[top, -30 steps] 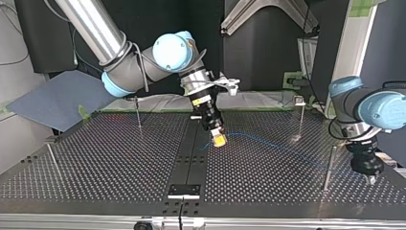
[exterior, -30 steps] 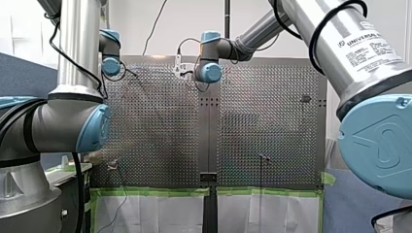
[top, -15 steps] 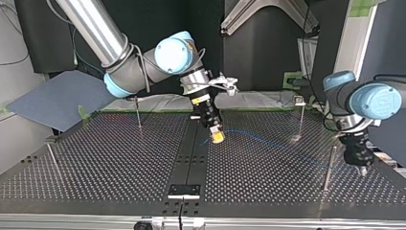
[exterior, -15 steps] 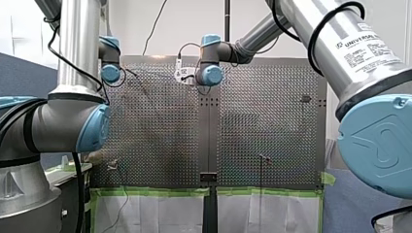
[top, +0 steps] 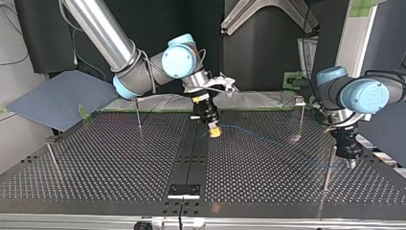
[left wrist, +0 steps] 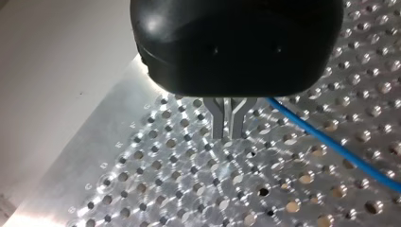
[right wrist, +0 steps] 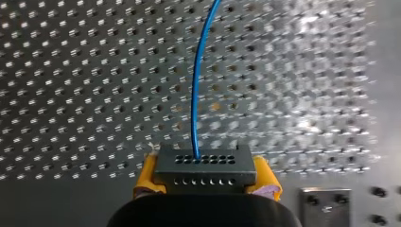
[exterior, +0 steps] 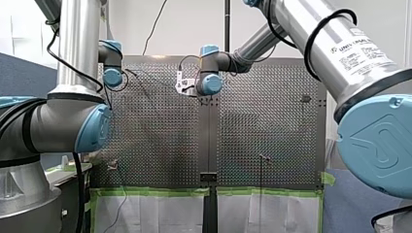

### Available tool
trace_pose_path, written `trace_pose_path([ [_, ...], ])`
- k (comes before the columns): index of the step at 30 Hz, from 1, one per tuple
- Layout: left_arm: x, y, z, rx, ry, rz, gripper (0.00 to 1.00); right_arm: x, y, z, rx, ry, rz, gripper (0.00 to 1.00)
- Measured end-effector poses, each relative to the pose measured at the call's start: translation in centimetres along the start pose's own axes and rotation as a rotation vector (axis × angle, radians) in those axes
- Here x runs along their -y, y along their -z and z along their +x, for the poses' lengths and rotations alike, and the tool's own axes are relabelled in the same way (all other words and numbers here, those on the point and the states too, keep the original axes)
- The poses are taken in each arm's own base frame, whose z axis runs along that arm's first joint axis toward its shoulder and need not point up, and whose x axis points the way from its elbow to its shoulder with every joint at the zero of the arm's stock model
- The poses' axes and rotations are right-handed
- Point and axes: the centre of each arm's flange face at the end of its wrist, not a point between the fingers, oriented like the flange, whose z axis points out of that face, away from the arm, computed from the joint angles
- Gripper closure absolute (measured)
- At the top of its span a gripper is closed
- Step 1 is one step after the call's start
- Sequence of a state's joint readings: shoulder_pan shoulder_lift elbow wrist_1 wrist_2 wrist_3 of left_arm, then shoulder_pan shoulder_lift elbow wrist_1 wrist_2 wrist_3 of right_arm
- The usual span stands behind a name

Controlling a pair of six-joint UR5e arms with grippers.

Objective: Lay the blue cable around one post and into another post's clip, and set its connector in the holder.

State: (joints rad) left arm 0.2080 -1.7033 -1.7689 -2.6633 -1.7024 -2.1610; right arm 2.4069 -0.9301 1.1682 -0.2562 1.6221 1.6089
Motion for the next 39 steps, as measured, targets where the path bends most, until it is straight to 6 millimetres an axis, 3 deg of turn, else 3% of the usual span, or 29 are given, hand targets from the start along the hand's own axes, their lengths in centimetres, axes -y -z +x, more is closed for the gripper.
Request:
trace_pose_path([
  [12,0.3,0.7,0.7,-0.016,-0.051,-0.016,0.88,-1.6,0.1,-3.4,0.030,-0.009,-0.031,1.00],
  [14,0.1,0.8,0.9,-0.019,-0.059,-0.021,0.75,-1.8,0.2,-3.7,0.033,-0.010,-0.035,1.00],
  [18,-0.4,1.3,1.5,-0.025,-0.061,-0.029,0.64,-2.4,0.2,-4.0,0.034,-0.014,-0.042,1.00],
  [20,-0.7,1.5,1.8,-0.025,-0.056,-0.030,0.49,-2.7,0.2,-4.2,0.034,-0.016,-0.046,1.00],
  [24,-1.1,1.9,2.3,-0.022,-0.047,-0.028,0.38,-3.3,0.3,-4.8,0.035,-0.019,-0.054,1.00],
  [25,-1.1,1.9,2.3,-0.022,-0.046,-0.027,0.29,-3.5,0.3,-5.0,0.035,-0.020,-0.057,1.00],
  [27,-1.1,2.0,2.4,-0.023,-0.046,-0.026,0.23,-4.0,0.4,-5.4,0.035,-0.024,-0.064,1.00],
  [29,-1.1,2.1,2.5,-0.025,-0.047,-0.026,0.09,-4.6,0.5,-5.8,0.035,-0.029,-0.072,1.00],
  [32,-1.2,2.3,2.9,-0.033,-0.049,-0.026,0.00,-5.5,0.6,-6.3,0.039,-0.035,-0.086,1.00],
  [39,-1.8,2.3,5.6,-0.090,-0.034,-0.011,0.00,-7.7,1.0,-7.5,0.055,-0.037,-0.131,1.00],
])
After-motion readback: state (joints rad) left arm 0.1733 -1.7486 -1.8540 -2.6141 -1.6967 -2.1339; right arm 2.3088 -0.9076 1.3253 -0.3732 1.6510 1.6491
